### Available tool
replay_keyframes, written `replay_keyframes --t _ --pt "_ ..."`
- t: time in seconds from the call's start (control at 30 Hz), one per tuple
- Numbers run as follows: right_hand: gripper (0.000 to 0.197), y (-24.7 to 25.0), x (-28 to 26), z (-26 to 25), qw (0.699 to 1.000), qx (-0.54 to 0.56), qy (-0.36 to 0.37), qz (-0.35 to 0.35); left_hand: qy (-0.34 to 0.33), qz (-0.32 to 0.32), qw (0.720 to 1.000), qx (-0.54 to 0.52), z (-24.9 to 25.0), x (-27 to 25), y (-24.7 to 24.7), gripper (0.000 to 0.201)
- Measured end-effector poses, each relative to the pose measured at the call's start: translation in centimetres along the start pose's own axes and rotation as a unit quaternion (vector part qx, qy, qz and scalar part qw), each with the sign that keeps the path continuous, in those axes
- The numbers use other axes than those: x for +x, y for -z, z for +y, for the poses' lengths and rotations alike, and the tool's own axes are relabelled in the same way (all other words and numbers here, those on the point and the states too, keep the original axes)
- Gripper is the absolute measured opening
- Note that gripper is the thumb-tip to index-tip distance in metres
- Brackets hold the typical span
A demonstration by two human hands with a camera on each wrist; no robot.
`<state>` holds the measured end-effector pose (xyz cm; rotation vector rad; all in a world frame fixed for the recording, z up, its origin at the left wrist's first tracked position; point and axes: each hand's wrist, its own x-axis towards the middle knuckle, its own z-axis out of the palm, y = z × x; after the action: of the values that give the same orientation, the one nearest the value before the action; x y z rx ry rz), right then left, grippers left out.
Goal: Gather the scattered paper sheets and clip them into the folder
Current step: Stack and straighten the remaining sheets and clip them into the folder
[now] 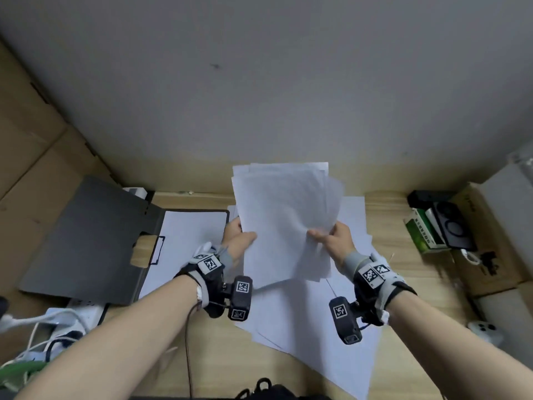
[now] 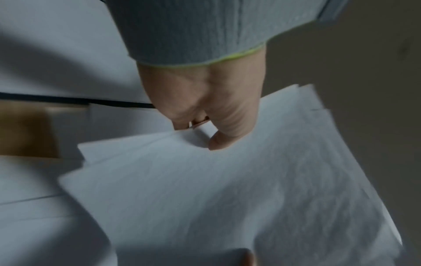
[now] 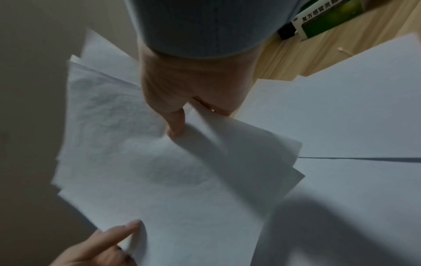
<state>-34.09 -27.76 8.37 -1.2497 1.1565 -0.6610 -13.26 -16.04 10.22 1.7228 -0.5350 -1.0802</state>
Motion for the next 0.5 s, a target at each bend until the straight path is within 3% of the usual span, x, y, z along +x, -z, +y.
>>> replay_keyframes --t 0.07,0.13,0.2,0.33,0.5 --pt "0.023 -0.3 0.6 -2.4 0.999 0.042 0.012 -0.005 -0.010 0.016 0.999 -0.040 2.9 0.7 0.5 0.028" --pt "0.024 -0.4 0.9 -3.8 0.997 0.064 0.022 -0.022 -0.022 0.023 0.997 -0.069 4.4 1.4 0.9 0.045" --pt "0.027 -0.6 0.9 -4.1 0.997 0.058 0.026 -0.042 -0.048 0.018 0.997 -0.054 5.3 1.2 1.2 0.040" --pt "0.030 -1.3 0.3 -2.9 0.997 0.054 0.015 -0.051 -0.061 0.003 0.998 -0.008 3.9 0.8 1.7 0.022" --pt "0.033 -2.7 0.2 -0.5 0.998 0.052 -0.020 -0.038 -0.041 -0.001 0.999 -0.015 1.0 0.9 2.1 0.021"
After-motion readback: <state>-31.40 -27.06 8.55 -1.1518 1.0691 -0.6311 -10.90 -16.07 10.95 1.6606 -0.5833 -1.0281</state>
